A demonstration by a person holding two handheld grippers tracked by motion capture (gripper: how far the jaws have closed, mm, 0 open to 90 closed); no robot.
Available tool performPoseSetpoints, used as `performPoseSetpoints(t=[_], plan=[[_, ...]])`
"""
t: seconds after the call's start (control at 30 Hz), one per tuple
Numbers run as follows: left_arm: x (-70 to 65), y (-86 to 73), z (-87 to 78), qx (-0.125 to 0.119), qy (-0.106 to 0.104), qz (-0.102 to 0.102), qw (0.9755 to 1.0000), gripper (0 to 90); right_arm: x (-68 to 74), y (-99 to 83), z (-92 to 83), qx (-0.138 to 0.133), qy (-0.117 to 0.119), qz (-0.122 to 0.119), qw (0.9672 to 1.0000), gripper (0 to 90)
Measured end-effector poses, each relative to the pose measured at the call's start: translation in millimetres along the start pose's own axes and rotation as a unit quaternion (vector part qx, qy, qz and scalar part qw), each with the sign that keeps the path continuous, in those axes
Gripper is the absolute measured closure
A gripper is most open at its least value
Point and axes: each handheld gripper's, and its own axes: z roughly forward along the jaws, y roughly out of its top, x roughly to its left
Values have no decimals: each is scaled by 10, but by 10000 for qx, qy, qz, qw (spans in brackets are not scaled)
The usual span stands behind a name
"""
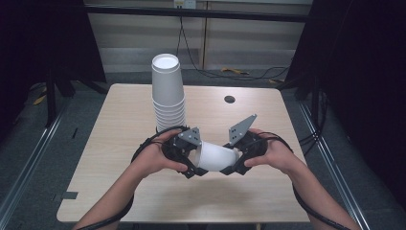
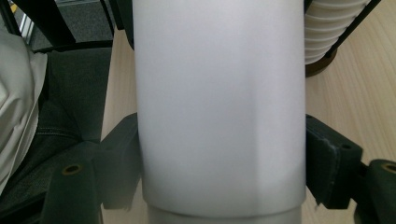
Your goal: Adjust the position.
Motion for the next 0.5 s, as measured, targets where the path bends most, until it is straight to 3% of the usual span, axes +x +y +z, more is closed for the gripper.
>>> performPoseSetpoints(t=[0.27, 0.5], plan=[[-18, 47, -11, 201, 66, 70, 9998, 134, 10, -2, 21, 3, -42, 91, 10000, 228], [-21, 91, -20, 480, 235, 109, 9985, 136, 39, 58, 45, 270, -165, 46, 9995, 132]])
